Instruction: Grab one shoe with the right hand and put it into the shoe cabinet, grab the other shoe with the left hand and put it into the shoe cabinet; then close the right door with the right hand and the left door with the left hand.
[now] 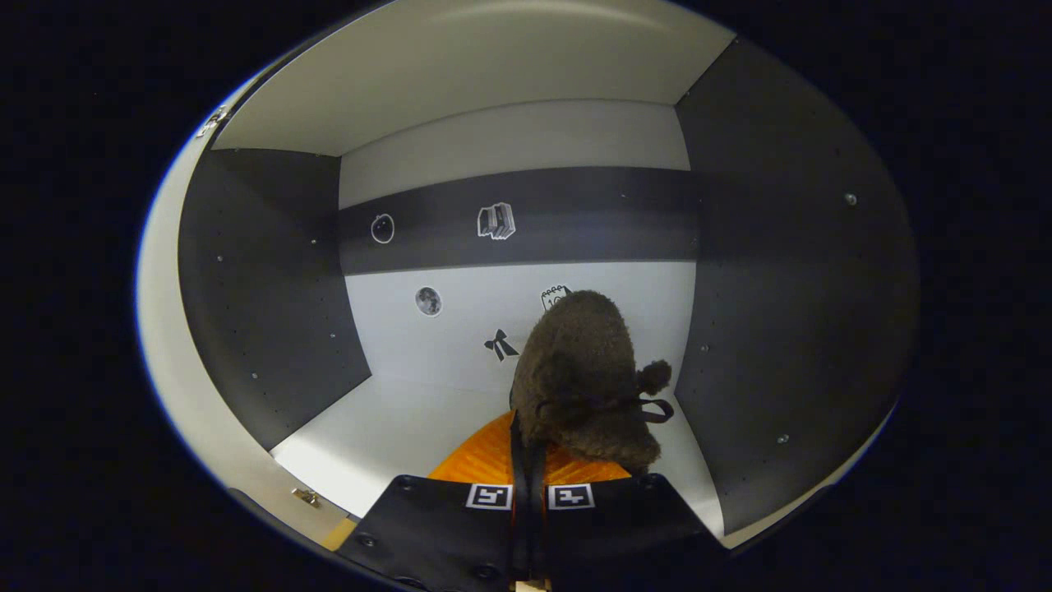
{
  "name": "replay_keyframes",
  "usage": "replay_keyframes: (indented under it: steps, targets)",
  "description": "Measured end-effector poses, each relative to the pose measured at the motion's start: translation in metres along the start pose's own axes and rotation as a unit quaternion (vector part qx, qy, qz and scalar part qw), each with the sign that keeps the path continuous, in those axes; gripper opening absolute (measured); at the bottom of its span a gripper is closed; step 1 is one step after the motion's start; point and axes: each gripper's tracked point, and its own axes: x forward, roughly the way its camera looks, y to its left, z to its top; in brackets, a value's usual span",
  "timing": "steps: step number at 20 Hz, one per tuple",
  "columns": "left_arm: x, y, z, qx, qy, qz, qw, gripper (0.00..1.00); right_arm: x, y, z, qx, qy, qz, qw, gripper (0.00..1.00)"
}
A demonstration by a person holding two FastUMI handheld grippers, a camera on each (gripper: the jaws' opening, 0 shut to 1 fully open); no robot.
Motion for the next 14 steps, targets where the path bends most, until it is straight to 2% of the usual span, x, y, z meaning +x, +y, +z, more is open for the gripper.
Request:
replay_keyframes:
  steps: [6,8,10,12,14]
  targets:
    - [-0.007,-0.003,0.001,0.021,0.001,0.015,1.000,0.94,0.026,-0.003,-0.012,0.012,0.008,-0.015,1.000,0.03]
    - [-0.007,-0.002,0.003,0.032,-0.002,0.019,0.999,0.95,0.027,-0.005,-0.016,0.012,0.018,-0.024,0.999,0.11]
    - [-0.008,0.000,0.004,0.040,-0.004,0.024,0.999,0.95,0.025,0.002,-0.026,0.021,0.042,-0.014,0.999,0.19]
    - [-0.007,0.000,0.001,0.034,-0.001,0.021,0.999,0.95,0.023,0.014,-0.034,0.021,0.058,0.011,0.998,0.33]
    - [-0.006,0.000,-0.003,0.027,0.003,0.017,0.999,0.95,0.017,0.023,-0.035,0.009,0.063,0.020,0.998,0.72]
